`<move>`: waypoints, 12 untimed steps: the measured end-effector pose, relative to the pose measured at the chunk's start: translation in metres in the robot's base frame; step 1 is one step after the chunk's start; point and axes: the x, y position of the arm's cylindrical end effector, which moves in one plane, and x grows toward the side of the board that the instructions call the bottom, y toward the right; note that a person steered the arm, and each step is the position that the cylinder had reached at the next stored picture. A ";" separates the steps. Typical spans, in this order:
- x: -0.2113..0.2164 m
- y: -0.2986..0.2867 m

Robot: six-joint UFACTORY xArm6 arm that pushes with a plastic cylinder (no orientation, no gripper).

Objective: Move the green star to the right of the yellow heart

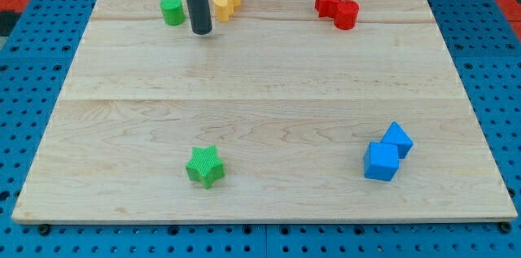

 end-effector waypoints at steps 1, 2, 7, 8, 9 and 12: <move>-0.001 -0.013; 0.013 -0.007; 0.256 0.100; 0.297 0.048; 0.306 0.014; 0.210 0.033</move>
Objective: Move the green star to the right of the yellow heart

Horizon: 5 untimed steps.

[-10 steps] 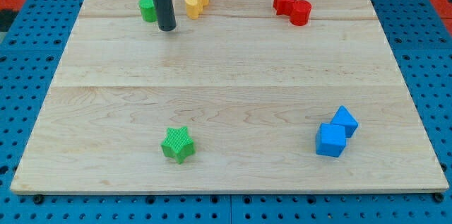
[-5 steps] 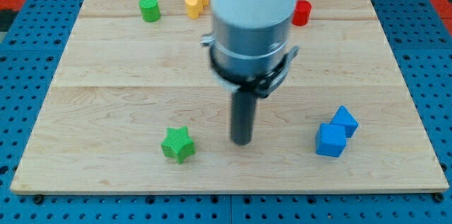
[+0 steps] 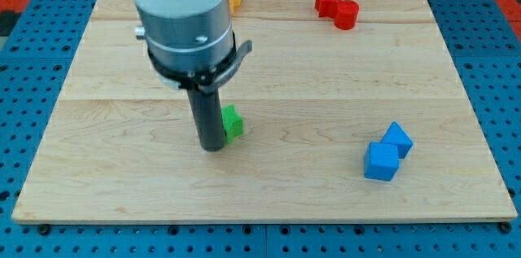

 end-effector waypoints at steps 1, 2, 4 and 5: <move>-0.022 0.016; -0.030 0.032; -0.077 0.072; -0.101 0.093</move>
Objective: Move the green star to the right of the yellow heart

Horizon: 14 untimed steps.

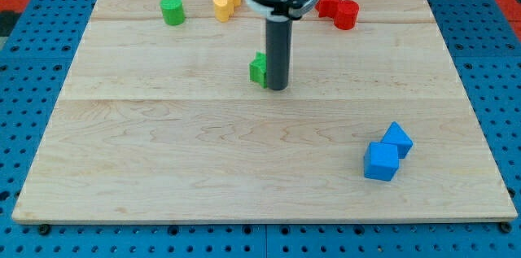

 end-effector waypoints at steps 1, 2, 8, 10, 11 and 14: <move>-0.013 -0.018; -0.013 -0.043; -0.074 -0.029; -0.072 -0.054; -0.075 -0.054; -0.111 -0.053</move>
